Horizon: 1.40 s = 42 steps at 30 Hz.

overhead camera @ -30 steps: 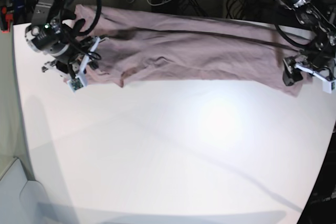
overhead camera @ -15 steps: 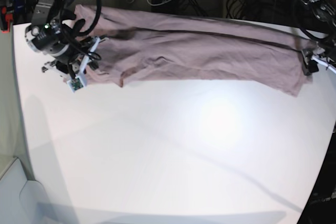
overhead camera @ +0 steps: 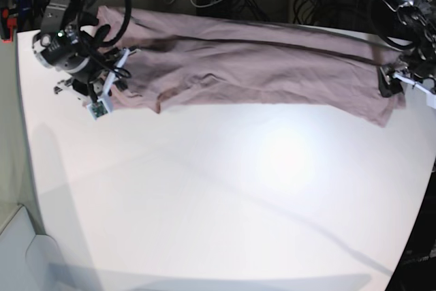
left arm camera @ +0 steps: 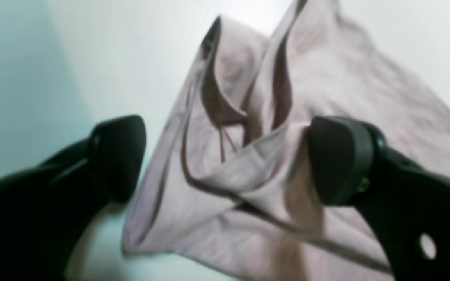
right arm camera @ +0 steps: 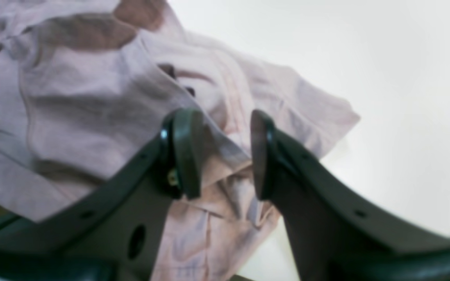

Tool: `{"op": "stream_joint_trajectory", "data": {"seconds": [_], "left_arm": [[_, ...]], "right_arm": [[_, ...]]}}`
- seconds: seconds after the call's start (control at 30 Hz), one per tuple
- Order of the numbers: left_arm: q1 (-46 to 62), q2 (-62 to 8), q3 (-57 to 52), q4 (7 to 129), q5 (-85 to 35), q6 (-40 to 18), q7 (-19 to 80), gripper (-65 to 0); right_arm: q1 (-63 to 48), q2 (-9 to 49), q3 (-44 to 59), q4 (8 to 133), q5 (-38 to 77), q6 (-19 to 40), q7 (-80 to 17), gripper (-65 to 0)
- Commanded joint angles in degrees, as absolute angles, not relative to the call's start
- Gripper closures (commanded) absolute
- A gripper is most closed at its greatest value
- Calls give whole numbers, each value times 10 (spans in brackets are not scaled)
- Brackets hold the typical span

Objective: Layout the t-shirt on the table in an organized manner, then fold the t-shirt properly
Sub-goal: 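Move the left gripper to the strip's other end and grasp it, then fold the held strip end toward the right gripper with the left gripper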

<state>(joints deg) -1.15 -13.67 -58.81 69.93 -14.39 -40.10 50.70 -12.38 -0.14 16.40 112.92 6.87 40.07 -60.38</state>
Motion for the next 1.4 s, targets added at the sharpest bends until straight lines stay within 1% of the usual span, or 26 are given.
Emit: {"op": "stream_joint_trajectory", "data": {"seconds": [0.0,0.17,0.2,0.27,0.33,0.37,0.47,0.5,0.57,0.7,0.83,0.93,1.13,1.27,1.37], "left_arm": [[-15,-147,-589,699,-145,-400,509,-650],[-14,-147,-575,696,-146,-400,510,-650],[-11,-147,-565,696,-150,-400,509,-632],[-10,-147,-554,696,-151,-400,509,-542],[-10,-147,-553,696,-151,-400,509,-419],[-11,-147,-552,696,-148,-400,510,-343],[-14,-147,-552,696,-151,-400,510,-142],[-15,-147,-552,697,-151,-400,510,-88],[-15,-146,-553,700,-151,-400,510,-1],[-25,-145,-553,707,-151,-400,515,-8],[-24,-131,-544,761,-152,-400,516,-8],[-15,-110,-515,838,-152,-400,525,-2],[13,-46,-457,1011,-150,-400,605,0],[49,-5,-387,1098,-147,-400,628,0],[75,7,-305,1124,-151,-400,633,0]], "right_arm": [[-121,1,167,1139,76,400,-594,-217],[-121,2,167,1139,76,400,-594,-217],[-121,2,167,1139,76,400,-594,-217],[-120,2,167,1139,76,400,-594,-217],[-120,2,167,1139,76,400,-594,-217],[-120,2,167,1139,76,400,-594,-217],[-120,2,167,1139,76,400,-594,-217],[-120,2,167,1139,76,400,-594,-217],[-120,2,167,1139,76,400,-594,-216],[-120,2,165,1139,76,400,-594,-216],[-120,2,165,1139,76,400,-594,-216],[-119,2,165,1139,76,400,-594,-216],[-119,2,165,1138,76,400,-593,-215],[-109,2,167,1138,76,400,-596,-215],[-105,2,167,1138,75,400,-597,-215]]}}
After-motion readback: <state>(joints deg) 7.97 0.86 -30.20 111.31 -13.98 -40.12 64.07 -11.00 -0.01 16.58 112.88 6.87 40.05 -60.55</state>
